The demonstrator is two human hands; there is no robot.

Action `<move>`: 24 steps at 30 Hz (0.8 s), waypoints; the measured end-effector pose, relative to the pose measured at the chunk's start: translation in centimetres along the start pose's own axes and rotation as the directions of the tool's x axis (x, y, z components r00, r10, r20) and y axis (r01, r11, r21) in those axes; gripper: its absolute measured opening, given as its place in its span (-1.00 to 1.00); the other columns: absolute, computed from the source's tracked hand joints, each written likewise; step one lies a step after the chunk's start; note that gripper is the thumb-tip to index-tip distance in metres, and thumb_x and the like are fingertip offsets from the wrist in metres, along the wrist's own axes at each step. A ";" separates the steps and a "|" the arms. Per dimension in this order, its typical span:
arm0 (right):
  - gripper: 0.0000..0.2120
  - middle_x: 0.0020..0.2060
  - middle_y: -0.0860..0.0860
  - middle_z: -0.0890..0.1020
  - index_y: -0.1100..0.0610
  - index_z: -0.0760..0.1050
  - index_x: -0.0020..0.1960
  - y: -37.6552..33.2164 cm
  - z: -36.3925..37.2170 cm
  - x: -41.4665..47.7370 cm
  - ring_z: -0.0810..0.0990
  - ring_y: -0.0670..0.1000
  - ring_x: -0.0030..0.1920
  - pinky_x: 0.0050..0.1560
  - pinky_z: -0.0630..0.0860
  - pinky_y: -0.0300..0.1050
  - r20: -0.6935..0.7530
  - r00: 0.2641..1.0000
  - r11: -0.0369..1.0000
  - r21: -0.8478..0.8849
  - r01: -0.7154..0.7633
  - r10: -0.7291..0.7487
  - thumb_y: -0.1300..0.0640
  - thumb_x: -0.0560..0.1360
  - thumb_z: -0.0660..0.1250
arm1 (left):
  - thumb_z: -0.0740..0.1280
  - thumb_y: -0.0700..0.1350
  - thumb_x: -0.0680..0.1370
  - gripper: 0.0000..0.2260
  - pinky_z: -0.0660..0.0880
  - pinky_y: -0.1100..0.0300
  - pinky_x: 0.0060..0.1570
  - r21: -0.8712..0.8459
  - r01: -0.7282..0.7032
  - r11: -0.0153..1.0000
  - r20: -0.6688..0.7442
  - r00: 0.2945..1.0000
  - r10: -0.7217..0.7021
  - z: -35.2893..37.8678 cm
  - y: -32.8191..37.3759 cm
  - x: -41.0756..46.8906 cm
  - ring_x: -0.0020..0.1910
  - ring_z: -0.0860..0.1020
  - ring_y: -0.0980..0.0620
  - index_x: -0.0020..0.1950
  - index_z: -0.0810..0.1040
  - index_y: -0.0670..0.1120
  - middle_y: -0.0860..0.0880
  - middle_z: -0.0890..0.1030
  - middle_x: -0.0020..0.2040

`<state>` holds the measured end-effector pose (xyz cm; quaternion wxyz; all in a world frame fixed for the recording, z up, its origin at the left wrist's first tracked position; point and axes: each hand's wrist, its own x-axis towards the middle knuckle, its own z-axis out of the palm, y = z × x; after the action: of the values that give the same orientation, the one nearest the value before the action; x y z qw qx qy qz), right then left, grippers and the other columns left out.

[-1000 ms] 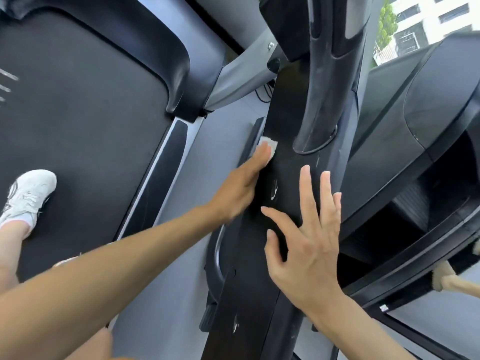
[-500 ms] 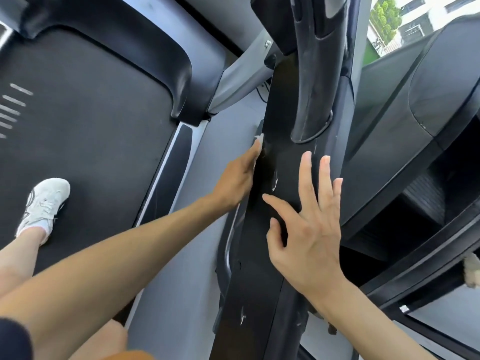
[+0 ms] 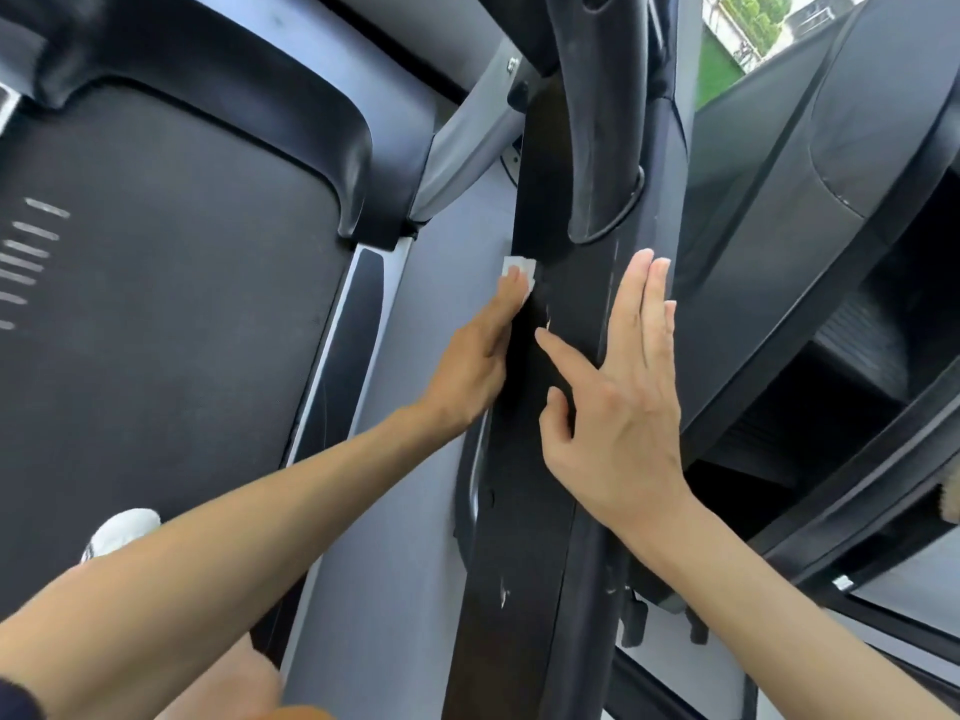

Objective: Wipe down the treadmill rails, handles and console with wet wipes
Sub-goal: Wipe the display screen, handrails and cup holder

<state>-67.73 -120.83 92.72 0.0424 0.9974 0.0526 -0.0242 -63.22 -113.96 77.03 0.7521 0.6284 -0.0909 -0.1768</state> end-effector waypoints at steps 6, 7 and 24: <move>-0.59 0.49 0.38 0.00 0.14 0.60 0.16 0.0 0.2 0.0 -0.13 0.29 0.52 0.51 -0.04 0.20 -0.022 1.000 1.000 0.014 -0.007 0.007 0.33 0.35 0.23 | 0.06 -0.52 0.52 -0.31 0.07 0.20 0.49 0.101 -0.188 0.977 0.126 0.976 0.175 0.3 0.5 -4.5 0.53 0.07 0.13 0.55 0.05 0.00 0.04 0.08 0.57; -0.59 0.49 0.37 0.00 0.14 0.60 0.16 0.1 0.2 0.0 -0.13 0.29 0.52 0.51 -0.04 0.20 -0.022 1.000 1.000 0.020 -0.003 0.003 0.33 0.36 0.24 | 0.06 -0.51 0.53 -0.32 0.07 0.17 0.50 0.121 -0.180 0.976 0.112 0.980 0.166 -0.1 0.5 -3.5 0.53 0.08 0.12 0.55 0.05 -0.01 0.02 0.09 0.56; -0.39 0.54 0.21 -0.13 0.21 0.20 0.51 -3.8 1.1 -9.2 -0.20 0.14 0.54 0.50 -0.05 0.14 0.005 0.974 0.971 -0.082 -0.225 0.226 0.10 0.52 0.31 | 0.10 0.02 0.66 -0.66 0.29 0.35 0.32 0.205 -0.019 0.979 -0.122 0.992 0.044 0.7 4.9 0.2 0.26 0.43 0.29 0.43 0.40 0.07 0.19 0.49 0.30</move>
<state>-77.35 -118.14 91.78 0.0855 0.9942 -0.0606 -0.0241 -62.51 -113.92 81.93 0.6907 0.7105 -0.0710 -0.1147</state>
